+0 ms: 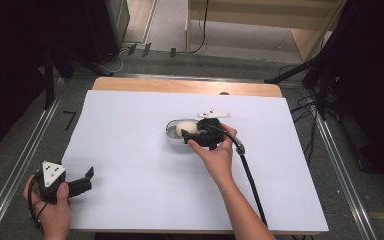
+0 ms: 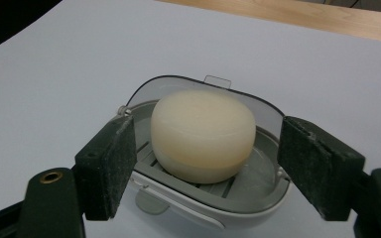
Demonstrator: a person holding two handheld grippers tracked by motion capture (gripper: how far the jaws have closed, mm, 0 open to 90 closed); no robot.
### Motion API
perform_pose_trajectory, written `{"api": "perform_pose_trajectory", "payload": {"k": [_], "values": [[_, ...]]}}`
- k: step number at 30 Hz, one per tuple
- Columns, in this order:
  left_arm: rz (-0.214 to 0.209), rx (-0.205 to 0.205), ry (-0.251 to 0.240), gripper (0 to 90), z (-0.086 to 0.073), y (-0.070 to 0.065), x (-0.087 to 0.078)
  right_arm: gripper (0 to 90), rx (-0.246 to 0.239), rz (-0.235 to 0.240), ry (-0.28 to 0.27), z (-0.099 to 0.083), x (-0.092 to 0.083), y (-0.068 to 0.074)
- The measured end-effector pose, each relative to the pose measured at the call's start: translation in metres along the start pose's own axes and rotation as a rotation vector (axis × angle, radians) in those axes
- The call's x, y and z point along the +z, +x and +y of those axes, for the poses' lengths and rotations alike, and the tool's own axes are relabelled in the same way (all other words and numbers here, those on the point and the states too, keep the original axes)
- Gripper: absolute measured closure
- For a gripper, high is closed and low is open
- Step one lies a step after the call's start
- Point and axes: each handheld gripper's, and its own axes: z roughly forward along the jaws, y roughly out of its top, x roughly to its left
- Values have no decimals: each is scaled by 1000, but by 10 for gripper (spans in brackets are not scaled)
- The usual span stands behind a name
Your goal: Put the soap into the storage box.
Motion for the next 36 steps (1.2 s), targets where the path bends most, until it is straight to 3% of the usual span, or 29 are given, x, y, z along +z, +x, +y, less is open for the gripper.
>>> {"api": "perform_pose_trajectory", "payload": {"k": [21,36], "values": [[5,3,2,0,0,-1,0,209,24,-54,-28,-28,-40,-46],[8,6,3,0,0,-1,0,184,41,-83,-13,-58,-57,-72]]}}
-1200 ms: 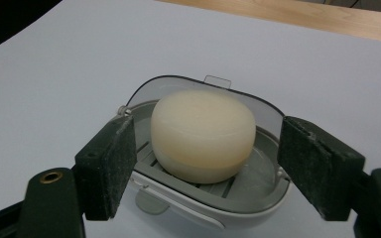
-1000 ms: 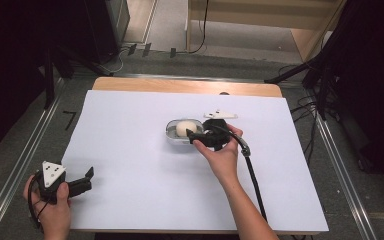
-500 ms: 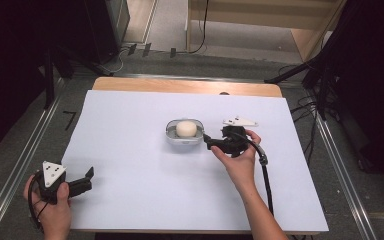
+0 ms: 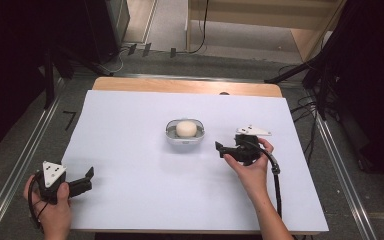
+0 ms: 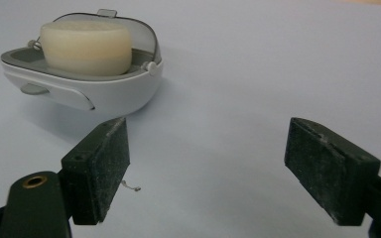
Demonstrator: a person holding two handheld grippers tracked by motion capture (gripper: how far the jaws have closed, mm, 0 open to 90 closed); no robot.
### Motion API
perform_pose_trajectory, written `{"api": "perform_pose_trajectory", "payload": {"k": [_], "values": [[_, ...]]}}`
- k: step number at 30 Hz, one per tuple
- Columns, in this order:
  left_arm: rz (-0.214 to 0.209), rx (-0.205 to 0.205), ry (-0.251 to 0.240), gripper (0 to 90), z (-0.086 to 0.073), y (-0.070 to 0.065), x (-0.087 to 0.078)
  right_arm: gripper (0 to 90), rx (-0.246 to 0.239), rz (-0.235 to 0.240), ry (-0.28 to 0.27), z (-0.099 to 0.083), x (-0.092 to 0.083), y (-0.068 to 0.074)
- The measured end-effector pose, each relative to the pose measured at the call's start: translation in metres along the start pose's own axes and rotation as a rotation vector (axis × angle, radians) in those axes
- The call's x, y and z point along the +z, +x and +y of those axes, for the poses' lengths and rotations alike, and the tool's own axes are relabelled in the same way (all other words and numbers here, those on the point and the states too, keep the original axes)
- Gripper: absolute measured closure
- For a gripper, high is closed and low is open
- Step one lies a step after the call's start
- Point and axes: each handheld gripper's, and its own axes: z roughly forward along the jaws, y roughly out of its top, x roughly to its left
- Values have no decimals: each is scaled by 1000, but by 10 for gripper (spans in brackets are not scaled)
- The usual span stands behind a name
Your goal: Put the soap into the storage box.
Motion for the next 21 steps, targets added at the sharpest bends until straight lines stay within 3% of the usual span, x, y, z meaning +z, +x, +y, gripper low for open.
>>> {"api": "perform_pose_trajectory", "payload": {"k": [21], "values": [[3,4,-4,0,0,0,-1,165,22,-31,-13,-33,-26,-35]]}}
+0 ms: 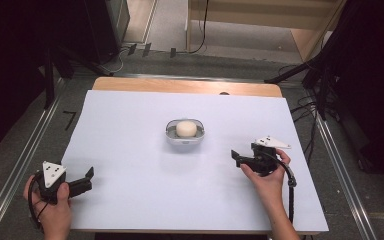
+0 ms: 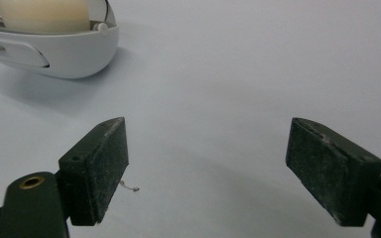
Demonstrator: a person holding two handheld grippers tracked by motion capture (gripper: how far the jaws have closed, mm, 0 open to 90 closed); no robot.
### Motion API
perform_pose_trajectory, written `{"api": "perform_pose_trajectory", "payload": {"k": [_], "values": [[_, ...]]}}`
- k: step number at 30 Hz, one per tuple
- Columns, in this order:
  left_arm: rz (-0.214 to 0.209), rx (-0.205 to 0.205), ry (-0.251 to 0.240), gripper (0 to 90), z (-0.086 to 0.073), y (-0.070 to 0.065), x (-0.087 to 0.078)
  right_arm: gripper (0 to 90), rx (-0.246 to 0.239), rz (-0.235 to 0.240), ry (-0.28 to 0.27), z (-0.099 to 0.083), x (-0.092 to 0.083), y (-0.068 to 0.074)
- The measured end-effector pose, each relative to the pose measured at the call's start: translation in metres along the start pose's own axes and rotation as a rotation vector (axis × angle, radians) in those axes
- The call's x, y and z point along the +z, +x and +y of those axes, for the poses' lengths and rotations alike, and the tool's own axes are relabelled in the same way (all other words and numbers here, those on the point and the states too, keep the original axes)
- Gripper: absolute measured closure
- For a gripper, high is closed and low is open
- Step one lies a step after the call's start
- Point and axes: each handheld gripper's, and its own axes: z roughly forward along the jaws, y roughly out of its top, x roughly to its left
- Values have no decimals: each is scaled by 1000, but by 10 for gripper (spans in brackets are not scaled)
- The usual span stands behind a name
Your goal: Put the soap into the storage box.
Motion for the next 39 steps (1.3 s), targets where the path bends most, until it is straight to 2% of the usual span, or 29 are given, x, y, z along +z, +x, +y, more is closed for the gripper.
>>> {"api": "perform_pose_trajectory", "payload": {"k": [8,22,39], "values": [[-2,-3,-4,0,0,0,0,158,18,-2,9,-14,-7,-13],[-4,-7,-6,0,0,1,0,153,53,-23,-26,-36,-34,-38],[0,-3,-8,0,0,0,-1,148,94,-86,-42,-59,-64,-66]]}}
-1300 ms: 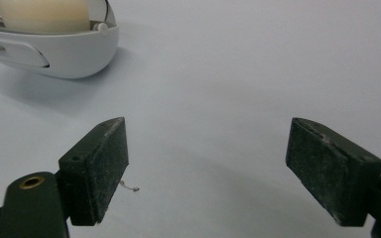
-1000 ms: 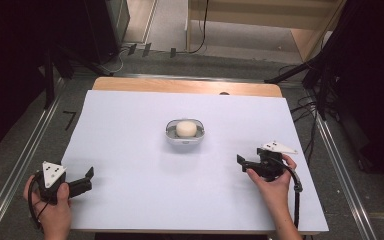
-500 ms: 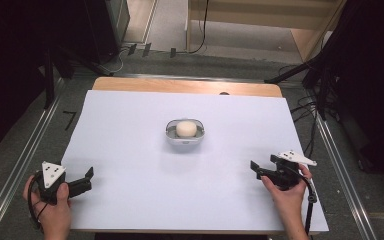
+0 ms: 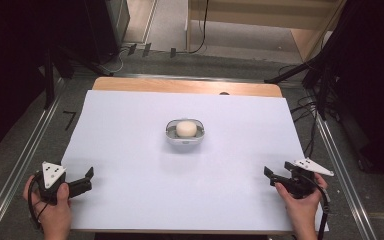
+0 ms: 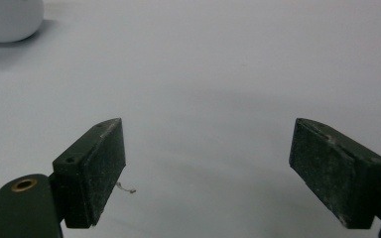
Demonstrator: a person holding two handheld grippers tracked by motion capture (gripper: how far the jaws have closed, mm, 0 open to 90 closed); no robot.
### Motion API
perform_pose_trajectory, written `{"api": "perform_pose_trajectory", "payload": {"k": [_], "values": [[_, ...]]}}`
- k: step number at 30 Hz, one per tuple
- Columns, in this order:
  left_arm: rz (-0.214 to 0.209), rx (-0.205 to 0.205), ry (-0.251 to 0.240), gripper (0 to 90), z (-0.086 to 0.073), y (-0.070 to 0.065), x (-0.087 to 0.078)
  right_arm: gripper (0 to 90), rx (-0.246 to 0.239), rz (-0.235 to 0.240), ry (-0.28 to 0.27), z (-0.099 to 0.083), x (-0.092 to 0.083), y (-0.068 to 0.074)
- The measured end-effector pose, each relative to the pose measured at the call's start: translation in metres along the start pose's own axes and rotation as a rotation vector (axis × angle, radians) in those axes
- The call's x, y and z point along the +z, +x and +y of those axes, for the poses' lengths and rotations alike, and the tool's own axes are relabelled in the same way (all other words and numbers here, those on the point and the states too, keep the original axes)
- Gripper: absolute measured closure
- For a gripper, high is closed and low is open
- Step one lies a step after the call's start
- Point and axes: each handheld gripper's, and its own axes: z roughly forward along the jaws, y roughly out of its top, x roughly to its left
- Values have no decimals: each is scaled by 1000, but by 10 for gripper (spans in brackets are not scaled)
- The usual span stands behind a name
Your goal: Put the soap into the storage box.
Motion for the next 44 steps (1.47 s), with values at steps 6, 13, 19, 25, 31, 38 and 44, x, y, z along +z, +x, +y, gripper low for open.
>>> {"api": "perform_pose_trajectory", "payload": {"k": [6,13,19,25,31,38,44], "values": [[-2,-2,-2,0,0,0,0,143,8,-20,-8,-6,-11,-12],[-2,-1,-1,0,0,0,0,142,26,-47,-7,-14,-24,-28],[-1,0,-1,0,0,0,0,142,48,-78,-16,-21,-37,-41],[2,7,0,0,0,-1,0,142,62,-87,-18,-29,-46,-50],[-4,7,10,0,0,0,1,145,73,-90,-20,-33,-46,-50],[-13,2,2,0,0,0,0,149,58,-106,-32,-35,-46,-47],[-5,40,25,0,1,-3,2,141,78,-111,-26,-32,-44,-48]]}}
